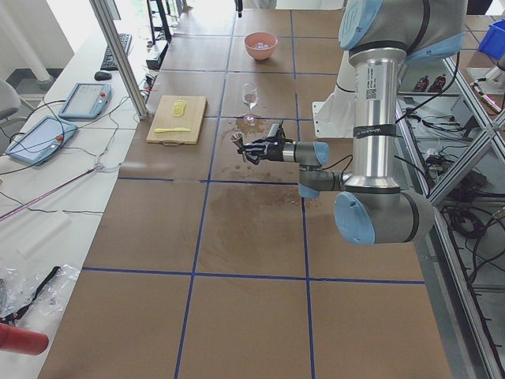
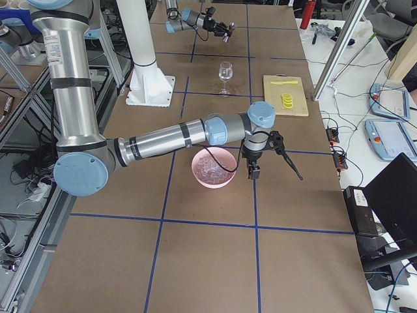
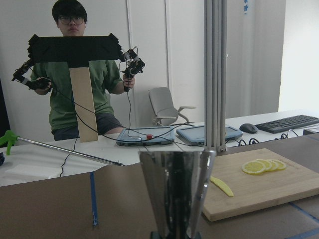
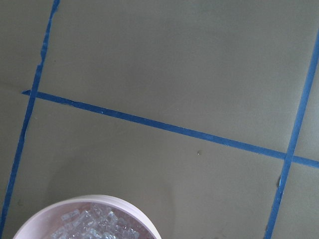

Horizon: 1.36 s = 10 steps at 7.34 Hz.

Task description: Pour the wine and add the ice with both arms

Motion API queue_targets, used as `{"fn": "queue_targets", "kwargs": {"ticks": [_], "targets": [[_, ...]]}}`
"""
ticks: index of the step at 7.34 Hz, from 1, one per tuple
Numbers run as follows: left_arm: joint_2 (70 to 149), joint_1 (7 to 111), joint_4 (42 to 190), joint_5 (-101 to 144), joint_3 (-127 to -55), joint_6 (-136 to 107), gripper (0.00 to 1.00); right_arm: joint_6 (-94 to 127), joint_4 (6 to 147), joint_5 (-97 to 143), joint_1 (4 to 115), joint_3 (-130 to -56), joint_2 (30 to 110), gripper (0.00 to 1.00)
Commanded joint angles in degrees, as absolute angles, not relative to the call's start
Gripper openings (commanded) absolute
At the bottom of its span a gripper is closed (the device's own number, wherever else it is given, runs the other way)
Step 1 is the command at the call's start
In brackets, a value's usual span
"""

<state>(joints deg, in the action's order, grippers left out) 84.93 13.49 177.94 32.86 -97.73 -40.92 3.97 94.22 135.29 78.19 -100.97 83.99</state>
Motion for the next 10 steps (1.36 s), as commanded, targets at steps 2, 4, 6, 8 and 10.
{"fn": "queue_targets", "kwargs": {"ticks": [2,4,6,8,10], "targets": [[84.1,13.5,182.5,32.7,-91.3,-49.9,0.0,4.0,94.2,136.1,78.1,-100.9,84.1,1.0],[84.1,13.4,186.2,29.8,-84.7,-52.7,0.0,4.0,94.2,136.6,78.2,-100.9,84.1,1.0],[80.4,13.4,187.6,29.8,-84.9,-52.7,0.18,4.0,94.2,136.7,78.1,-101.1,84.1,1.0],[78.6,13.4,189.7,29.7,-84.9,-52.8,0.29,4.0,94.2,136.7,78.1,-101.1,83.8,1.0],[78.5,13.4,189.7,29.7,-84.9,-52.8,0.33,4.0,94.2,136.7,78.1,-101.3,83.8,1.0]]}}
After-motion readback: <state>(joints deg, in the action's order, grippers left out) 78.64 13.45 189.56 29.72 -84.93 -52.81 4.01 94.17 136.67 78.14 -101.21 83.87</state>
